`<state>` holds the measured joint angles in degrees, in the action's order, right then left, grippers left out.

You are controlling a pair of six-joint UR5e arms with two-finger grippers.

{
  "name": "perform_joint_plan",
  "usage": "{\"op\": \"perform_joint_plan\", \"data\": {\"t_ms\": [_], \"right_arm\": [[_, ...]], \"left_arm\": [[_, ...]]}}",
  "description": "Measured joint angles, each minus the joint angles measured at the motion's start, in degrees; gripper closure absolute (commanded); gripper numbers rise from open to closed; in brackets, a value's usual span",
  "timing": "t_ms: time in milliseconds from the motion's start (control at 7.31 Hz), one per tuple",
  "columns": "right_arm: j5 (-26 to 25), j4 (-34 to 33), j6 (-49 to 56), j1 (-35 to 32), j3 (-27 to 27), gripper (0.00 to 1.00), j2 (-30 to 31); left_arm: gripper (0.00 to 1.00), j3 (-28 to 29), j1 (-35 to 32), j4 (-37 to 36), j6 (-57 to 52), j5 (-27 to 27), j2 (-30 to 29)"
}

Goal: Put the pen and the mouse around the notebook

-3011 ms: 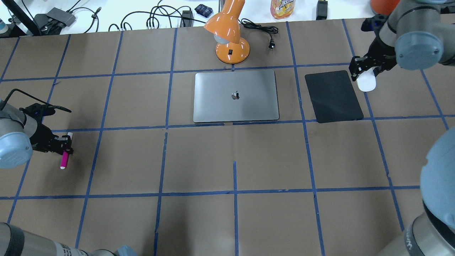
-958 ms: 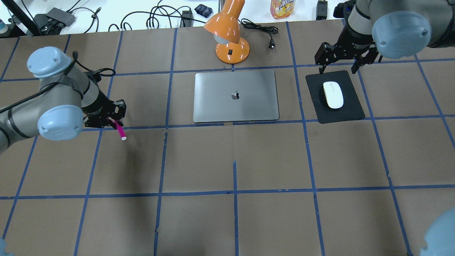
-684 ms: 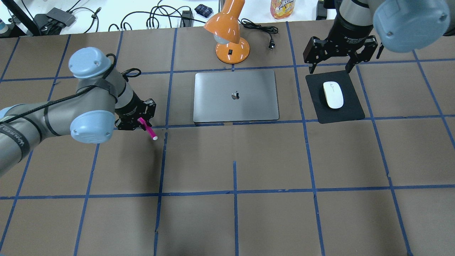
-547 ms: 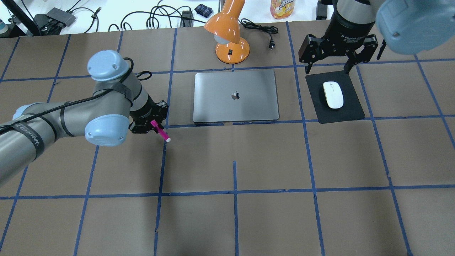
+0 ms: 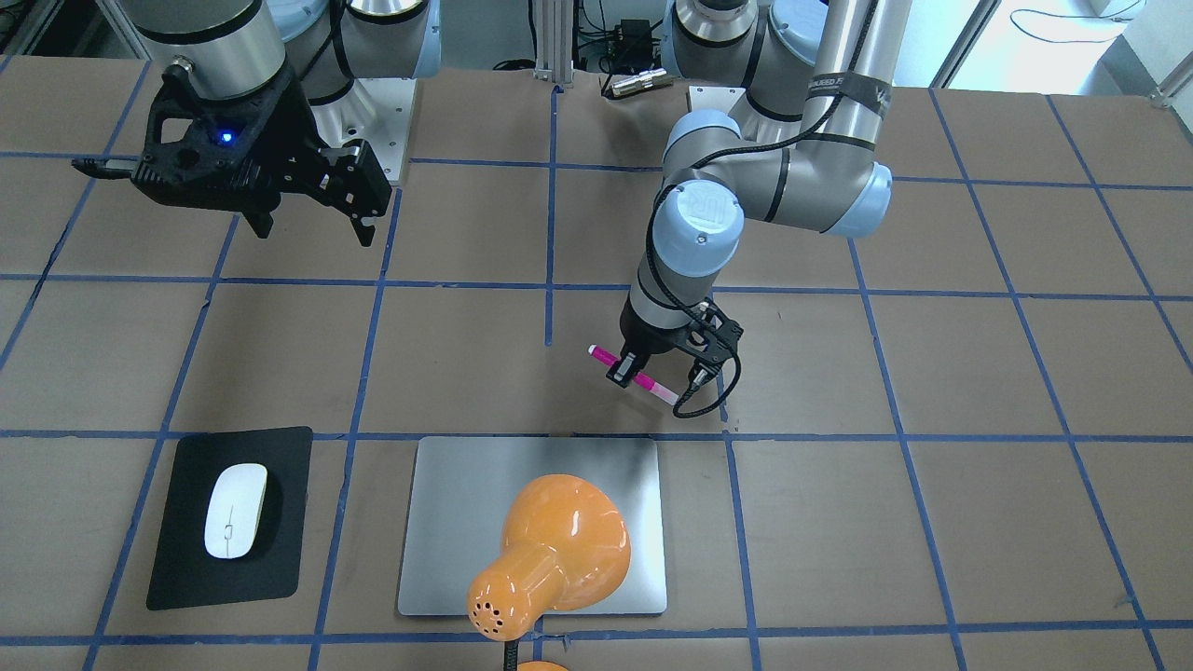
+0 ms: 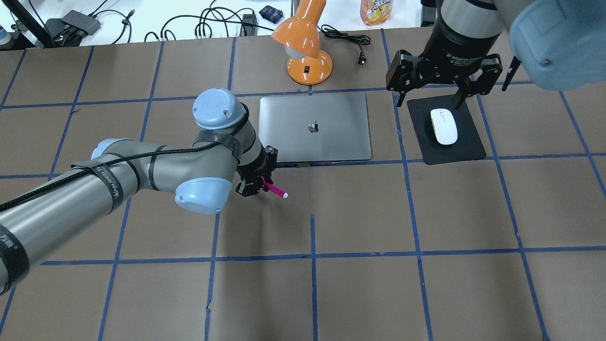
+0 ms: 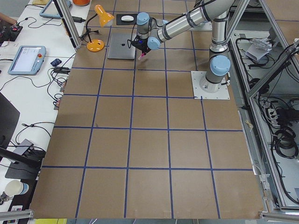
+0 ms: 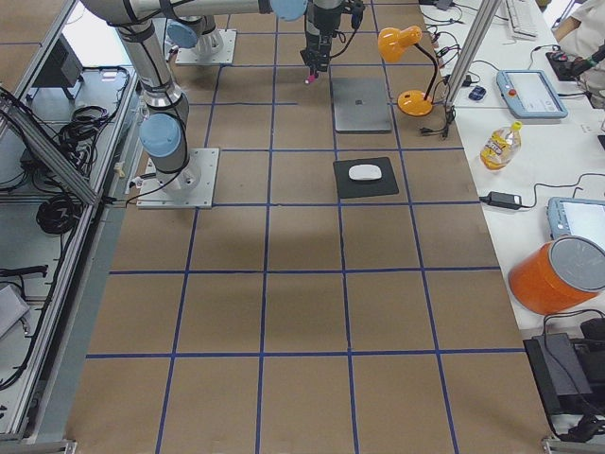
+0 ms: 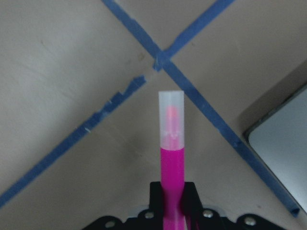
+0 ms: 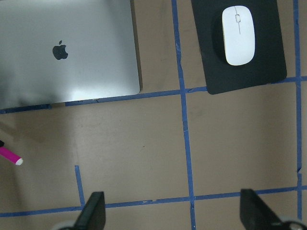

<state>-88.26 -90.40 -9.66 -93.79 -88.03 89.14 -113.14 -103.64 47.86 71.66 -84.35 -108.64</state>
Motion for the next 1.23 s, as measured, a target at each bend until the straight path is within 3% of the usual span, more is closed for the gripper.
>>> {"op": "perform_joint_plan", "data": {"t_ms": [547,1095,1232], "right_arm": [[-0.10,0.42,-0.06,-0.07,-0.16,0.00,0.24],[-0.56,0.52,0.52,-0.06,-0.19,0.00,0.17],[-0.53,0.51,0.57,0.05,-0.16,0.00,0.17]], "left_arm": [[1.00,1.52,-7.93,-5.49,19.23,-0.04,-3.73],[0.97,4.56,-10.82,-5.91,33.10,-0.58,-6.51],[0.65,4.68,-10.92,-6.11,34.42,-0.62,-6.86]]}}
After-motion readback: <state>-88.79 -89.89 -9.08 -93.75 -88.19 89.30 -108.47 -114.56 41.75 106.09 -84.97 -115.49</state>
